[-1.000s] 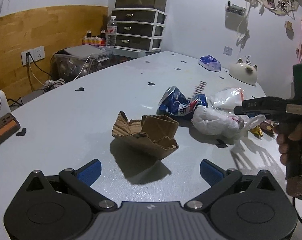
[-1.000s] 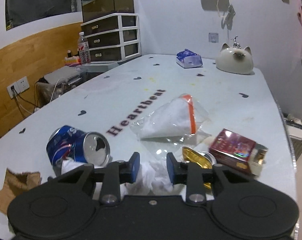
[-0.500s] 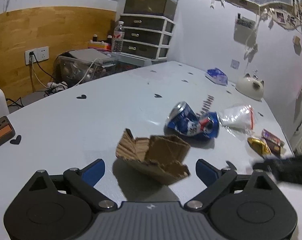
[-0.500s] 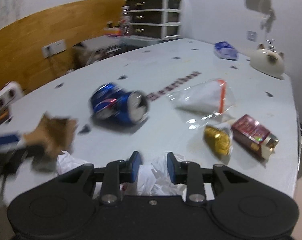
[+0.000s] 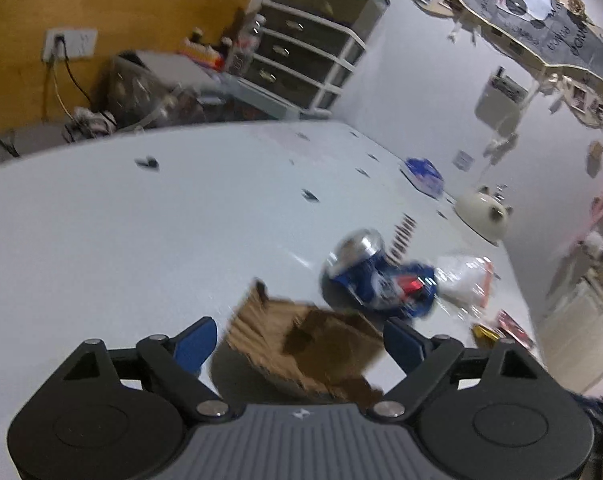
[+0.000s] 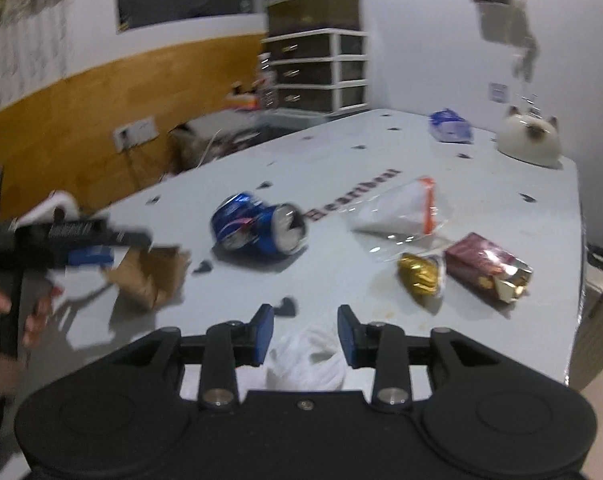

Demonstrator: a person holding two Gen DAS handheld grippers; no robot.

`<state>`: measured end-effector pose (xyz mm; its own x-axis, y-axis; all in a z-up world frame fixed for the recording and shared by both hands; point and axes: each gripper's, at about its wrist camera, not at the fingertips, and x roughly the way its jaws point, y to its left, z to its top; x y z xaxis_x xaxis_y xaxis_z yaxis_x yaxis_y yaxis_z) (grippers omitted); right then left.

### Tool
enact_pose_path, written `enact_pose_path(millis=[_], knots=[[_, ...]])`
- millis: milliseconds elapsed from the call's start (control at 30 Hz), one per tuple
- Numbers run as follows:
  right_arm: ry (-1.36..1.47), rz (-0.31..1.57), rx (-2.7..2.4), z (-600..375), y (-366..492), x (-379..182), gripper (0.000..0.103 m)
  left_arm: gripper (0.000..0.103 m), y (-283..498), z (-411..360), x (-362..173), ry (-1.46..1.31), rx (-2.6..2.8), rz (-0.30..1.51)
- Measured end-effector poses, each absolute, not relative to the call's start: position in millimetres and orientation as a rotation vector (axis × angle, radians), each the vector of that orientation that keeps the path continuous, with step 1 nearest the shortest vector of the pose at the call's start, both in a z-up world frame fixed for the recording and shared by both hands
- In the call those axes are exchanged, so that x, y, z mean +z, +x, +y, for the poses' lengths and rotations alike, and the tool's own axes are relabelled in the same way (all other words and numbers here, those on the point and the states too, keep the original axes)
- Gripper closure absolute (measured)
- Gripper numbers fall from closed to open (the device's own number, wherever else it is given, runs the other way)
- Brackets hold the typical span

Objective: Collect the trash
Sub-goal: 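Grasp the brown cardboard piece with the left tool while the right tool grasps the white plastic bag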

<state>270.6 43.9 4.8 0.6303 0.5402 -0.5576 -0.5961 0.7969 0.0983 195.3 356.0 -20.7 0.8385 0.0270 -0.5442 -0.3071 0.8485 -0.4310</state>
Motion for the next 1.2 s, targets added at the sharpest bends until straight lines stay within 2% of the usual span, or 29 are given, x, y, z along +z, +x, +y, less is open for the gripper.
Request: enact_pose_path(millis=[100, 233, 400, 500, 600, 933, 1100, 1200], knots=[[-0.072, 0.618, 0.627, 39.1, 275.2, -0.1, 0.067, 0.013, 185.2, 344.2, -23.1, -0.514, 0.128, 0.557], [-0.045, 0.632, 0.627, 37.4, 273.2, -7.2, 0.067, 0.027, 174.7, 330.1, -28.3, -0.530, 0.068, 0.580], [-0.008, 0.628, 0.633, 34.3, 267.0, -11.8, 0.067, 0.029, 169.2, 335.8, -37.4, -0.625, 0.089, 0.575], [0.002, 0.627, 0.618, 31.4, 268.0, -10.0, 0.067, 0.038, 167.0, 346.9, -40.4, -0.700, 0.145, 0.555], [0.016, 0.623, 0.590, 25.3, 258.4, -4.4, 0.067, 0.041, 165.7, 357.7, -42.0, -0.754, 0.189, 0.533], [0.066, 0.578, 0.734, 54.9, 206.4, 8.8, 0.065, 0.041, 157.7, 371.4, -35.2, -0.823, 0.189, 0.475], [0.112, 0.644, 0.788, 102.3, 219.6, 0.7, 0.065, 0.040, 160.8, 381.8, -29.0, -0.834, 0.224, 0.461], [0.175, 0.746, 0.816, 117.1, 227.6, -11.5, 0.065, 0.040, 173.4, 392.8, -29.8, -0.848, 0.245, 0.470]])
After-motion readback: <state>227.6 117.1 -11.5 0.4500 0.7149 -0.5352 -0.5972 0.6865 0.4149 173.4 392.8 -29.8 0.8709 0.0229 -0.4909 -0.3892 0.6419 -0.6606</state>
